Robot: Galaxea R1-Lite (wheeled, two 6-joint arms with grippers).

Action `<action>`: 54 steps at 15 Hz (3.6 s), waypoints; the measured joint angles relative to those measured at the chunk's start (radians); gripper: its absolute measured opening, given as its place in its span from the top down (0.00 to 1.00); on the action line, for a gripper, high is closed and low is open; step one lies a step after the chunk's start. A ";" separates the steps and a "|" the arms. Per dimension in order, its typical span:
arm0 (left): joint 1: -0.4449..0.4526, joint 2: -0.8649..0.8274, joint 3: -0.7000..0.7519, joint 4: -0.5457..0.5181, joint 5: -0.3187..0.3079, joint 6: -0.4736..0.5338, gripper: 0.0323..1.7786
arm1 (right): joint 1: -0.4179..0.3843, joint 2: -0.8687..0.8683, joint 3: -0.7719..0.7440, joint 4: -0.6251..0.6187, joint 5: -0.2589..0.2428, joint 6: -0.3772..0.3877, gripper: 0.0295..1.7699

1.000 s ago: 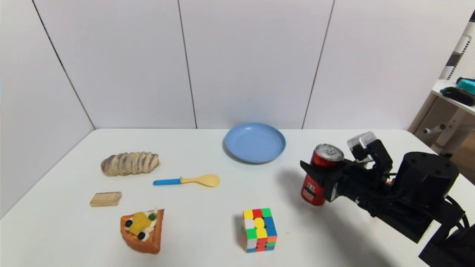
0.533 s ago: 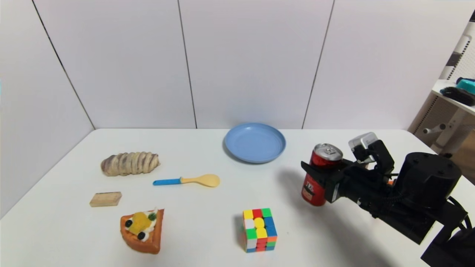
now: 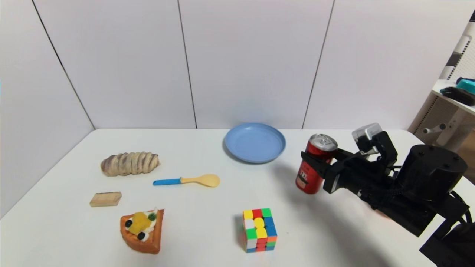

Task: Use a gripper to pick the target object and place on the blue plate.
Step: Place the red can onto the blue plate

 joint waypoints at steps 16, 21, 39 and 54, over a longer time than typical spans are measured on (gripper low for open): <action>0.000 0.000 0.000 0.000 0.000 0.000 0.05 | 0.007 0.189 -0.665 0.323 0.007 0.029 0.49; 0.000 0.000 0.000 0.000 0.000 0.000 0.05 | 0.037 0.337 -0.918 0.454 0.010 0.029 0.49; 0.000 0.000 0.000 0.000 0.000 0.000 0.05 | 0.084 0.509 -1.042 0.484 0.009 0.017 0.49; 0.000 0.000 0.000 0.000 0.000 0.000 0.05 | 0.076 0.337 -0.891 0.508 -0.009 0.024 0.12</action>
